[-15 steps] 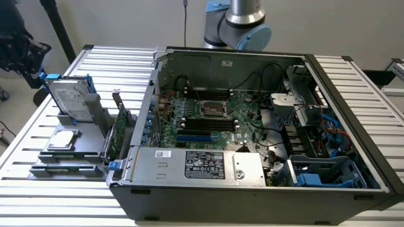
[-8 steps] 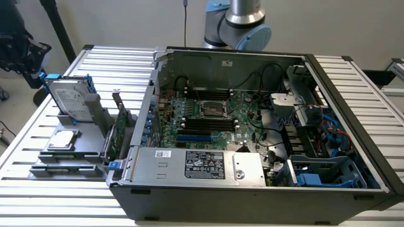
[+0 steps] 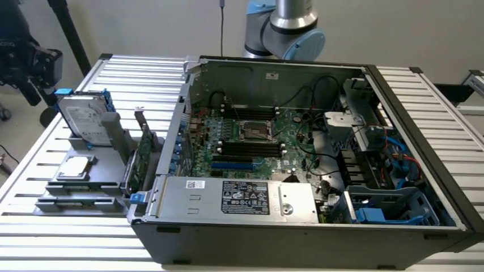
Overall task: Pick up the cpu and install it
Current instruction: 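Pick up the cpu and move it towards the insertion slot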
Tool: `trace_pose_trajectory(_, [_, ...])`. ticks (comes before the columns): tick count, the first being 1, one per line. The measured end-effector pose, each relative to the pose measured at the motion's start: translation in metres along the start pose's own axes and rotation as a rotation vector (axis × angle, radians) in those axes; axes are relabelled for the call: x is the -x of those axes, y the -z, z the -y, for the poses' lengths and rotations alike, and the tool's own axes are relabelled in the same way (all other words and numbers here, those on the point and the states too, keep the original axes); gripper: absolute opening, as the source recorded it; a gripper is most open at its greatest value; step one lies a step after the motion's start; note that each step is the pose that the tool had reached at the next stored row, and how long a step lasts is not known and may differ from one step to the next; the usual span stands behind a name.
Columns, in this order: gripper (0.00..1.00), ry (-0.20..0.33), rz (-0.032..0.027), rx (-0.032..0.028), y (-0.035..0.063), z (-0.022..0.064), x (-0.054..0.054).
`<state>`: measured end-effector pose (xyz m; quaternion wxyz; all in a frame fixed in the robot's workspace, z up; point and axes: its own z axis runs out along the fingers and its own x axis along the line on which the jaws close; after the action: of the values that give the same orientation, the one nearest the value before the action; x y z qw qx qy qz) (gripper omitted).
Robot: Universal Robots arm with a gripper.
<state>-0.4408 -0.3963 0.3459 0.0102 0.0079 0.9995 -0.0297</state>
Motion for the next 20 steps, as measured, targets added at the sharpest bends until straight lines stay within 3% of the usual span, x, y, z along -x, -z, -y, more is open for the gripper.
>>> trace_pose_trajectory(2, [0.47,0.000,0.0001,-0.0009,-0.0012,-0.0001,0.000])
trace_pose_trajectory(5, [0.53,0.003,0.0003,-0.0011,-0.0065,-0.0005,0.000])
trace_pose_trajectory(6, [0.60,0.007,0.0006,-0.0010,-0.0083,-0.0006,0.000])
trace_pose_trajectory(14, [0.60,0.084,0.0051,0.0007,-0.0227,-0.0014,-0.001])
trace_pose_trajectory(20, [0.60,0.091,0.0055,0.0007,-0.0336,-0.0022,-0.001])
